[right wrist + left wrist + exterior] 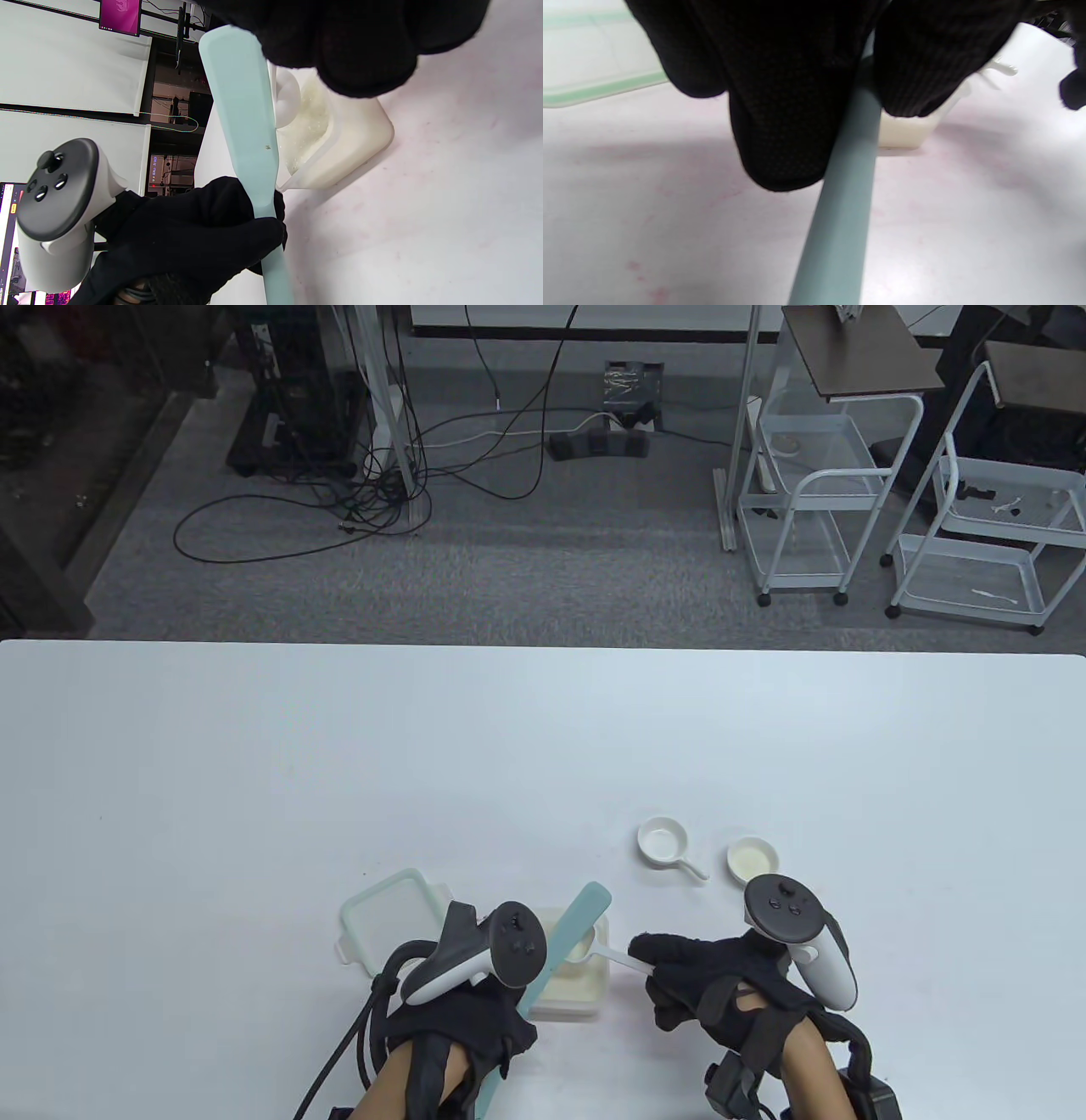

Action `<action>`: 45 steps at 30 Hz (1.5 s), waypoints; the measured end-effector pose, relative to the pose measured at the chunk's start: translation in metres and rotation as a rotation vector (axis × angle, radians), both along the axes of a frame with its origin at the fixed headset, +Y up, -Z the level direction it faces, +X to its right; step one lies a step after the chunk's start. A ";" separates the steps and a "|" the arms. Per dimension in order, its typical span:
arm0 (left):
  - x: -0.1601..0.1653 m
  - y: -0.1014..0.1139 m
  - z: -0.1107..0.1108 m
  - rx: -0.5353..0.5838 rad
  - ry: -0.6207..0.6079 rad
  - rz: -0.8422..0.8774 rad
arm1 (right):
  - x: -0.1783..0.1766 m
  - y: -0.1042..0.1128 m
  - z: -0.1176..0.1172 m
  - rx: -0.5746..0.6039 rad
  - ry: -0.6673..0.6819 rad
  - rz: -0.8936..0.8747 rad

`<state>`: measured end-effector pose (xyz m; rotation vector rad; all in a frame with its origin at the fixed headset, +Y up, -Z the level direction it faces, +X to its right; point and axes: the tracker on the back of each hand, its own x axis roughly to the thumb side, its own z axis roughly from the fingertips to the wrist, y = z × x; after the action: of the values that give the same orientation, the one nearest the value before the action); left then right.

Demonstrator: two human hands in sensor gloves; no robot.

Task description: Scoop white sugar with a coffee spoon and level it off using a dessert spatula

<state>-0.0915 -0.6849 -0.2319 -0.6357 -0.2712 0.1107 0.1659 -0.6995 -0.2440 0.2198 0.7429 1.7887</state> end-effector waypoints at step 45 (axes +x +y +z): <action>-0.016 0.019 -0.003 0.270 0.108 -0.142 | 0.009 0.005 0.003 0.001 0.026 0.000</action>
<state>-0.1075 -0.6659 -0.2351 -0.3778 -0.1325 -0.0278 0.1745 -0.6942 -0.2408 0.2445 0.7599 1.7891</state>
